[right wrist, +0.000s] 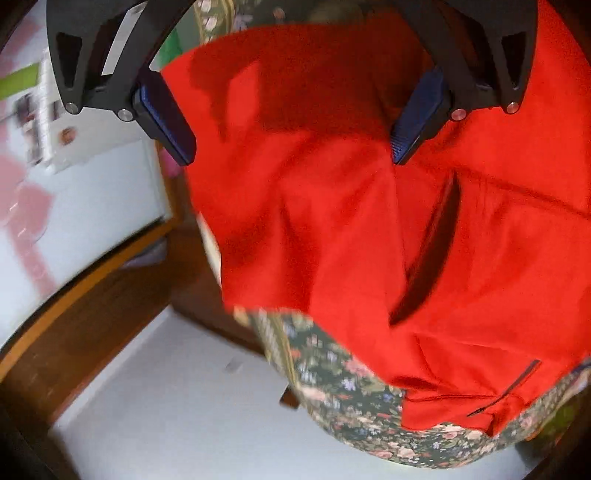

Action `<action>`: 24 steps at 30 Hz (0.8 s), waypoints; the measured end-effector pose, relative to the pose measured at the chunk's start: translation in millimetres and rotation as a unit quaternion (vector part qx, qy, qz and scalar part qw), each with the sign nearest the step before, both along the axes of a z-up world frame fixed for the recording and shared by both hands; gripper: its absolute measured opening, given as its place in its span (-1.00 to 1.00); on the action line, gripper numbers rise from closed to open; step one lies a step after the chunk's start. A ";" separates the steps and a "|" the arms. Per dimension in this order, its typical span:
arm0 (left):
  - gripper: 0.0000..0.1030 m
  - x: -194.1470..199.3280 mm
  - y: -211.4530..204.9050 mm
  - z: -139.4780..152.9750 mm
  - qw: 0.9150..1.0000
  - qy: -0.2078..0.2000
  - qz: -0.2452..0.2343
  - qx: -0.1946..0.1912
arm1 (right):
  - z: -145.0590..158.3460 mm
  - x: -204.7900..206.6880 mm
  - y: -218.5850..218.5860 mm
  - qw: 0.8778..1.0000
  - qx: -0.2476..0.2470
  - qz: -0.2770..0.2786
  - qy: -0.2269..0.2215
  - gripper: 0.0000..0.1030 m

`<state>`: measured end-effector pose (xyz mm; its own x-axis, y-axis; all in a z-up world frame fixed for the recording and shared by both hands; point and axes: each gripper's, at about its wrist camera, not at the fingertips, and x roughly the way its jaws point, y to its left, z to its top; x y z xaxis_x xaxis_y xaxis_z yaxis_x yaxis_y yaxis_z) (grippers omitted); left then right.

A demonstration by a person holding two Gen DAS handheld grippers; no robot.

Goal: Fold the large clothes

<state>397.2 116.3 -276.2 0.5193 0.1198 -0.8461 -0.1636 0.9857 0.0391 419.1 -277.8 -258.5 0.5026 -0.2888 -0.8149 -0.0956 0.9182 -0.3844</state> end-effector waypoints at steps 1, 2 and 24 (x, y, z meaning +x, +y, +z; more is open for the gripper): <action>1.00 0.3 0.3 0.4 1.000 0.000 0.000 0.001 | 2.7 -4.2 -11.5 1.000 0.024 -0.008 0.006 1.00; 1.00 0.2 0.9 1.2 1.000 0.001 0.000 0.001 | 5.8 -8.3 -20.5 0.999 0.041 -0.014 0.008 1.00; 1.00 -7.5 -113.5 61.9 0.994 -0.008 -0.112 -0.013 | 26.3 -63.2 -164.0 0.901 0.405 -0.151 0.035 1.00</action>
<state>389.7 2.8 -214.4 0.5439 -0.0223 -0.8388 0.0590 0.9982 0.0117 356.0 -441.7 -232.2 0.4406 0.2995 -0.8463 0.2078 0.8831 0.4207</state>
